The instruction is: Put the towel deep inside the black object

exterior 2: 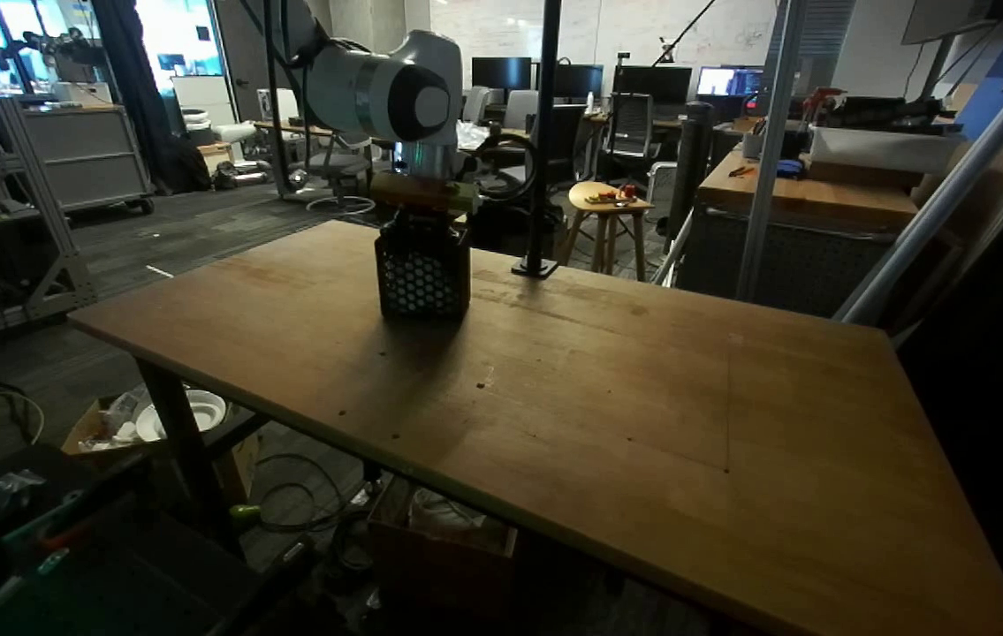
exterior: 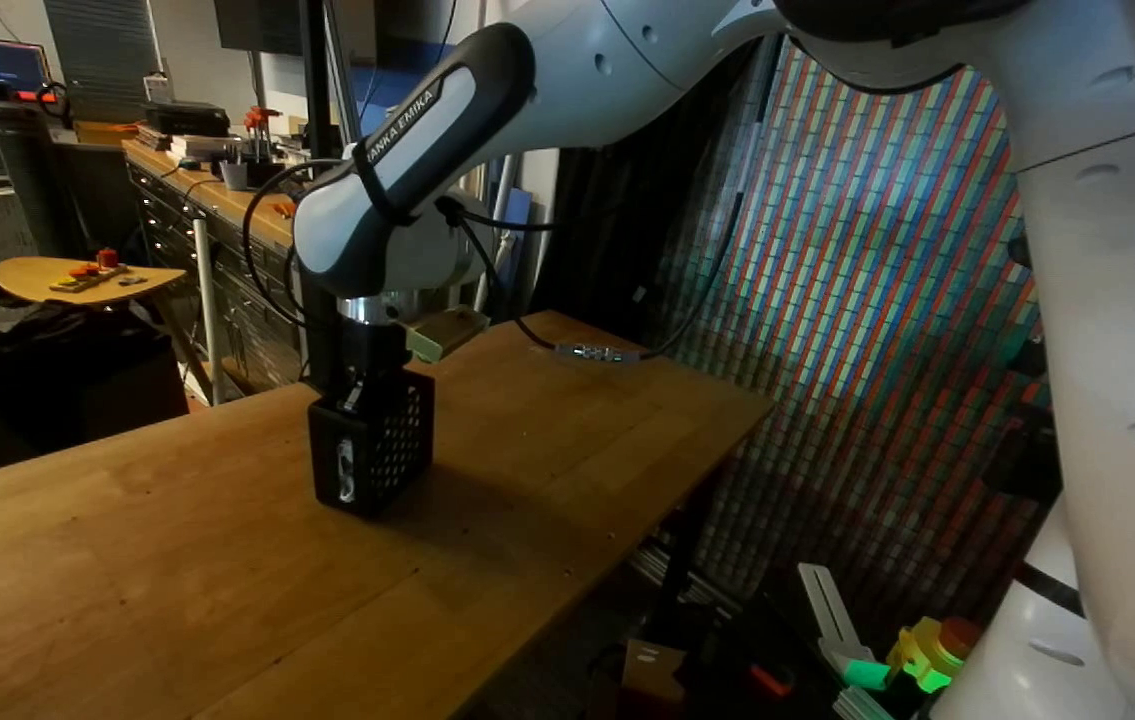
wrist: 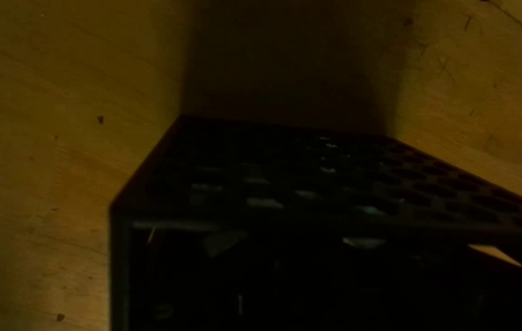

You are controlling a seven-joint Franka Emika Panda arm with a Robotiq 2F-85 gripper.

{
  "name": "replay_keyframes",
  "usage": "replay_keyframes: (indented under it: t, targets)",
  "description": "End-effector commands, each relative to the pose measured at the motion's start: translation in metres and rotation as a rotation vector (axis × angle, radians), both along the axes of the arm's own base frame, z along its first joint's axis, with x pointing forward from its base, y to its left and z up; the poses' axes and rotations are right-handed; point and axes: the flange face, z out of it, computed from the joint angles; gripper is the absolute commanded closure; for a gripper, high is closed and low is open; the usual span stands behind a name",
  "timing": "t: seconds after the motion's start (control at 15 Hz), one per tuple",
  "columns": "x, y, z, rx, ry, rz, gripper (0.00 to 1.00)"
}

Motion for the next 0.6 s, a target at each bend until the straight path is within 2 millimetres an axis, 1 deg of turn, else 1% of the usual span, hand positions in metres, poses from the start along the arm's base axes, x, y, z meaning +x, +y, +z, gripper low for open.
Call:
replay_keyframes:
  t: [0.0,0.2,0.4,0.53]
  targets:
    - [-0.007,0.002,0.011,-0.029,0.004,0.014,0.99]
    - [-0.011,0.005,0.039,-0.076,-0.021,0.018,0.99]
    - [-0.014,0.017,0.061,-0.127,-0.025,0.027,0.99]
    - [-0.017,0.029,0.071,-0.157,-0.02,0.032,0.99]
